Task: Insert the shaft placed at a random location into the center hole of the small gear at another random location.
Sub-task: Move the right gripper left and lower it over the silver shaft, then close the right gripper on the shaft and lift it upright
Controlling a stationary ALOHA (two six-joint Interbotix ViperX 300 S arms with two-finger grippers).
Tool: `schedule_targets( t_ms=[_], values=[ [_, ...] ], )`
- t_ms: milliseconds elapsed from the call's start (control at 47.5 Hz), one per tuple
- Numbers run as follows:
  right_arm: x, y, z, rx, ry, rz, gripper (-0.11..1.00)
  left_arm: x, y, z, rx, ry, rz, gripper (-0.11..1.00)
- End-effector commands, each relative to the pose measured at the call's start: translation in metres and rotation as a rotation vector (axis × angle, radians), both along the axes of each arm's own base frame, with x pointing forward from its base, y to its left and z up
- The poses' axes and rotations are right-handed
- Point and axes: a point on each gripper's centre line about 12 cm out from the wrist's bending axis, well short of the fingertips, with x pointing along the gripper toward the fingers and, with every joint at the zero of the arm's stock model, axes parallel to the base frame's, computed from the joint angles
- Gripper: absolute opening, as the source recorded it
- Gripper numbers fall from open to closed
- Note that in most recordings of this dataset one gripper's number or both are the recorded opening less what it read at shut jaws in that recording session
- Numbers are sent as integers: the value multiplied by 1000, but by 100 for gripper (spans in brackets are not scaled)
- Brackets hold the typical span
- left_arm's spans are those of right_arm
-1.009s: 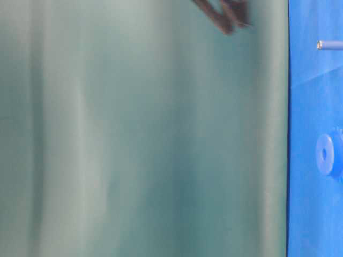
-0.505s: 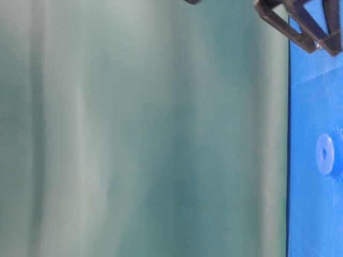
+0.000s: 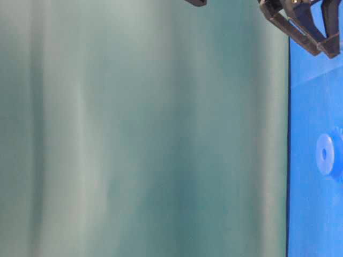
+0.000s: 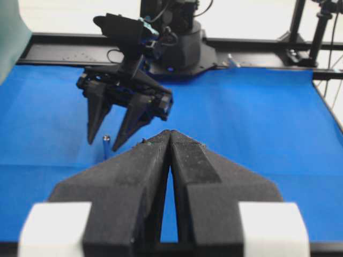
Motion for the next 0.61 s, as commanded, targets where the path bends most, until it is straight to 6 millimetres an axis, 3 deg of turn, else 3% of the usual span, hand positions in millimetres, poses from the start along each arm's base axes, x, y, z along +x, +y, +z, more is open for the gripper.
schedule_targets(
  t_ms=[0,42,147,400,589],
  values=[
    [1,-1,6,-4,-26,-4,27,1,1,5,0,-14,3,0],
    [1,-1,6,-4,-24,-6,16,1,1,4,-2,-12,3,0],
    [0,-1,6,-5,-22,-5,3,1,1,4,0,-12,3,0],
    [1,0,10,-2,-25,1,3,1,1,5,-2,-17,3,0],
    [0,2,38,10,-49,13,3,-1,1,7,-2,-23,3,0]
  ],
)
